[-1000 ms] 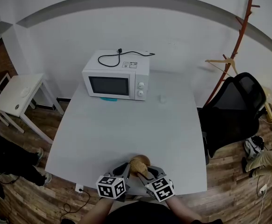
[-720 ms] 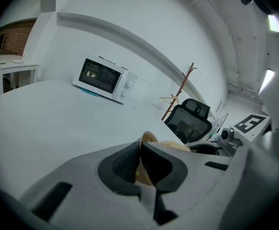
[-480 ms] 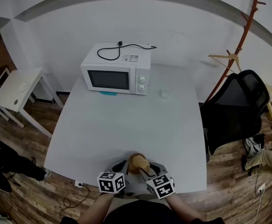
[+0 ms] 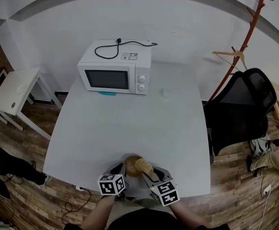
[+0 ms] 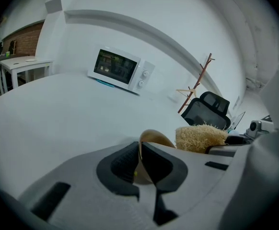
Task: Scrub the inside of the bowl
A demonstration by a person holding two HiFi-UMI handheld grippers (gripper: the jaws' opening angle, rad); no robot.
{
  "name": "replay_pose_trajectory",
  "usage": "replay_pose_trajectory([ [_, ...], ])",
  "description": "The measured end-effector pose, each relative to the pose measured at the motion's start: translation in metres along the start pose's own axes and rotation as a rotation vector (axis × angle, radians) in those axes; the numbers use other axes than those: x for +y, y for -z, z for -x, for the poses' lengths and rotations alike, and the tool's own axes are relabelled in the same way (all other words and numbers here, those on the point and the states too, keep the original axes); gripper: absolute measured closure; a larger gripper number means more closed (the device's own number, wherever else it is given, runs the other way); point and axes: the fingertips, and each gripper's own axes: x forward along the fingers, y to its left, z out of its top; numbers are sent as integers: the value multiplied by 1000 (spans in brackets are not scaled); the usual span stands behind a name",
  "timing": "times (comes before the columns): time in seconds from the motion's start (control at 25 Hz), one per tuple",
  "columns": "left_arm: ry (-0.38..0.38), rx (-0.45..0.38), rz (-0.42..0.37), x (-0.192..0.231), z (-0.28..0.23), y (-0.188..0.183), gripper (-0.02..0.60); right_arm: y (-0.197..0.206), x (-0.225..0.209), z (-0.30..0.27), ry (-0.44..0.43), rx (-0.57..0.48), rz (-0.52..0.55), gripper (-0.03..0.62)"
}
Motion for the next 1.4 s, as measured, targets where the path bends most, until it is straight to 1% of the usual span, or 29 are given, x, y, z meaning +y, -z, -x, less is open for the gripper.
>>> replay_pose_trajectory([
  [0.24,-15,9,15,8,-3,6,549,-5,-1,8,14,-44,-10,422],
  [0.28,-13,8,17,8,-3,6,537,-6,-1,9,17,-51,-11,422],
  [0.36,-7,6,17,8,-3,6,470,-6,0,11,18,-63,-9,422],
  [0.52,-9,-18,2,6,3,4,454,-6,2,18,18,-79,7,422],
  [0.84,-2,-95,-52,-13,34,-5,457,-15,9,31,44,-152,14,422],
  [0.96,-4,-129,-51,-20,48,-9,495,-17,13,36,42,-163,10,422],
  [1.12,-3,-171,-60,-30,66,-15,520,-20,20,43,34,-178,8,422],
  [1.24,-6,-182,-56,-38,77,-13,535,-21,27,51,30,-196,10,422],
  [1.4,9,-180,-61,-47,92,-4,548,-21,39,65,26,-216,19,422],
])
